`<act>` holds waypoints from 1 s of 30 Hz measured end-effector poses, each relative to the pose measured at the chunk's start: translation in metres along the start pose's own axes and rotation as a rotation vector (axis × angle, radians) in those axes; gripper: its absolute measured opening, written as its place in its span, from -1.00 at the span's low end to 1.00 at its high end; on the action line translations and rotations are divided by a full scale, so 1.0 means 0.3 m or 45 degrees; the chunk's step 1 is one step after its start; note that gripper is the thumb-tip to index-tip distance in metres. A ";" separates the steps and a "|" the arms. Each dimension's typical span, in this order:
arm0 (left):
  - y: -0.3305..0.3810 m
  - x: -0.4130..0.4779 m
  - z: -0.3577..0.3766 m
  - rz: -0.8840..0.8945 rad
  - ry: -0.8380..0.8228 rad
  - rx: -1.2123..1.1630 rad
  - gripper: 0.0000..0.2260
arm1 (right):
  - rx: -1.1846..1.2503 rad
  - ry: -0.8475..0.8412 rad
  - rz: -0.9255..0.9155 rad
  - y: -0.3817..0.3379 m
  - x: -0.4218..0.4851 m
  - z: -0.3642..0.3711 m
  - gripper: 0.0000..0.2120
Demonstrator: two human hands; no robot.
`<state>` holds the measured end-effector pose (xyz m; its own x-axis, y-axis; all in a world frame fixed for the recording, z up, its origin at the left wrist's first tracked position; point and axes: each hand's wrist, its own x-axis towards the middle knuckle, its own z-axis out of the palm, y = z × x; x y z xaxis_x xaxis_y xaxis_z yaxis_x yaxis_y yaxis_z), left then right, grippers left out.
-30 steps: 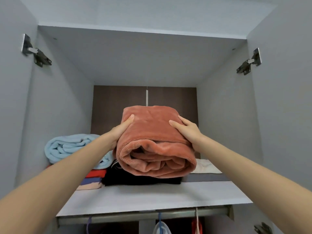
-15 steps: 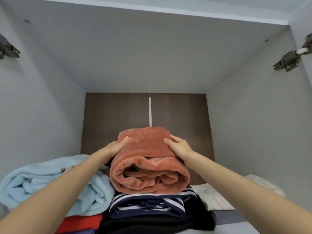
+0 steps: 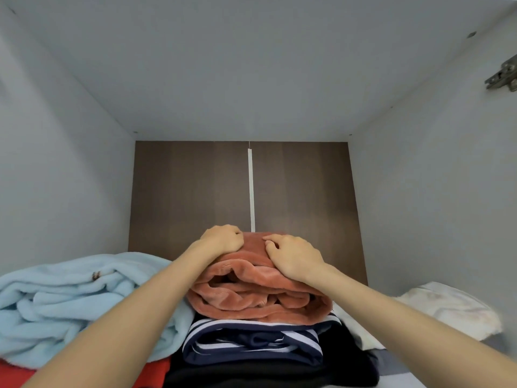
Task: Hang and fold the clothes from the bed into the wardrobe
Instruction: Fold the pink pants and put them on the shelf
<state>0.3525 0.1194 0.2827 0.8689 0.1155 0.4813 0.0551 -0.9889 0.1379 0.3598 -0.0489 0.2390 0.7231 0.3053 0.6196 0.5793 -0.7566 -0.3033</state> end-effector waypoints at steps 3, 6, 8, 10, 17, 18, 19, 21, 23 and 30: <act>-0.039 0.026 0.047 -0.038 -0.143 -0.139 -0.64 | -0.003 -0.045 0.031 0.000 -0.004 0.036 -0.58; -0.065 0.020 0.094 -0.051 -0.126 -0.143 -0.64 | 0.023 0.009 0.062 -0.004 -0.034 0.073 -0.60; -0.066 0.016 0.082 -0.041 -0.068 -0.148 -0.64 | 0.046 0.075 0.059 -0.006 -0.043 0.063 -0.62; -0.054 0.004 0.046 -0.013 -0.021 -0.158 -0.63 | 0.044 0.112 0.044 -0.011 -0.046 0.034 -0.64; 0.093 -0.170 -0.047 0.038 0.404 -0.168 -0.66 | -0.020 0.307 -0.056 0.006 -0.136 -0.119 -0.68; 0.114 -0.203 -0.061 0.052 0.459 -0.180 -0.67 | -0.012 0.339 -0.076 0.011 -0.154 -0.144 -0.69; 0.139 -0.243 -0.074 0.063 0.507 -0.189 -0.68 | -0.005 0.369 -0.096 0.020 -0.182 -0.172 -0.70; 0.181 -0.327 -0.090 0.099 0.585 -0.202 -0.69 | 0.010 0.429 -0.126 0.036 -0.241 -0.221 -0.72; 0.215 -0.413 -0.097 0.136 0.649 -0.201 -0.71 | 0.048 0.474 -0.130 0.051 -0.302 -0.258 -0.75; 0.322 -0.723 -0.048 0.180 0.696 -0.206 -0.72 | 0.075 0.436 -0.174 0.099 -0.562 -0.306 -0.78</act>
<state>0.1623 0.0003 0.2040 0.4801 0.0573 0.8754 -0.1562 -0.9763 0.1496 0.2206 -0.1758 0.1922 0.4755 0.1826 0.8606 0.6896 -0.6847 -0.2358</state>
